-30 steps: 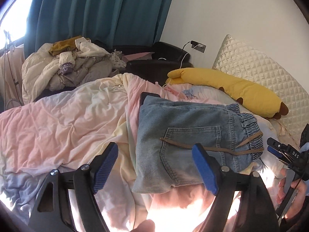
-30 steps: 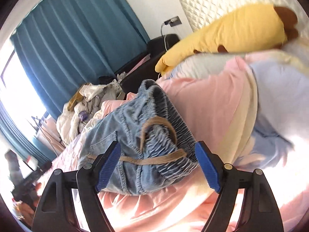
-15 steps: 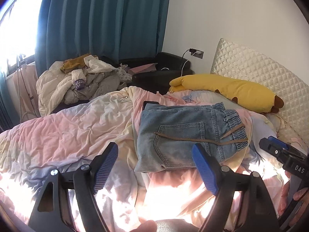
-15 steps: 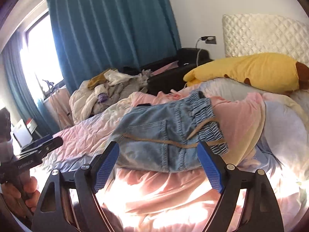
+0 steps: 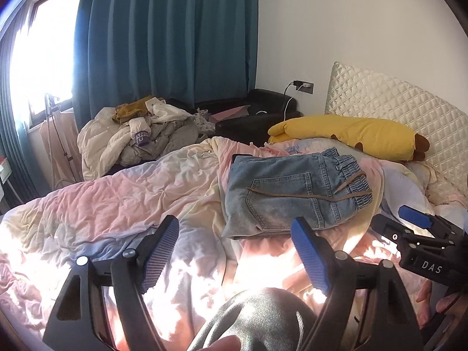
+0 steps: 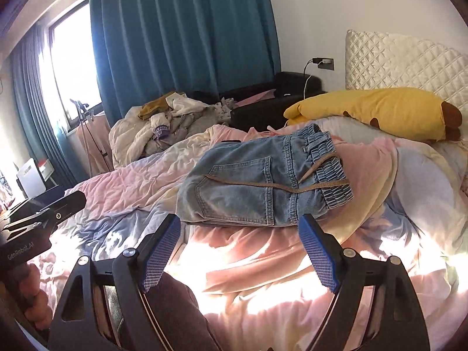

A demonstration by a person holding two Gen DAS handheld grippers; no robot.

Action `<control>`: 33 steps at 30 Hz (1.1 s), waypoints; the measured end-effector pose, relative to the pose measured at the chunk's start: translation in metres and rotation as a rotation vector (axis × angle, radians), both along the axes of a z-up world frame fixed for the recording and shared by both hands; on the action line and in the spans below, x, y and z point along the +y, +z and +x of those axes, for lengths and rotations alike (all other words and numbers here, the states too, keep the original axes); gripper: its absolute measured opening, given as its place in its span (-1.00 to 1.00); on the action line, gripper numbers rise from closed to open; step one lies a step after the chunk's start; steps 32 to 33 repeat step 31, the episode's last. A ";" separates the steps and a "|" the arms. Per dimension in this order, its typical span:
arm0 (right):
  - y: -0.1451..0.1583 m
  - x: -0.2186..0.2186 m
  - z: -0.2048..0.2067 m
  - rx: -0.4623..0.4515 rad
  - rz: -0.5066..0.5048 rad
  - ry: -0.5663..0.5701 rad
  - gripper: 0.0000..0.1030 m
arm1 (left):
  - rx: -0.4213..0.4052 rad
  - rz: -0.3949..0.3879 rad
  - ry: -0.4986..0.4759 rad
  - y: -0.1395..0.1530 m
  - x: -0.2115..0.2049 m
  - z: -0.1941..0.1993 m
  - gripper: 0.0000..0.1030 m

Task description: Fold clothes

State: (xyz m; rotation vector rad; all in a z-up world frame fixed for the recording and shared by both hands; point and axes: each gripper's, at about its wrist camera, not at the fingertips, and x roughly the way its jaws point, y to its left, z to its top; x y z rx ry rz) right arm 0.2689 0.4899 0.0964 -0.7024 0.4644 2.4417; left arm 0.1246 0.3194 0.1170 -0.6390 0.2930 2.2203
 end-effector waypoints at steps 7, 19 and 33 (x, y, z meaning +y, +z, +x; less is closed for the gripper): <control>-0.007 -0.020 0.004 -0.002 0.015 -0.040 0.63 | -0.029 -0.012 0.001 -0.021 -0.014 0.006 0.57; -0.001 -0.050 0.007 -0.030 0.086 -0.078 0.64 | -0.047 -0.005 0.020 -0.025 -0.029 0.010 0.57; -0.004 -0.051 0.010 -0.045 0.066 -0.090 0.64 | -0.066 -0.027 0.018 -0.031 -0.029 0.012 0.57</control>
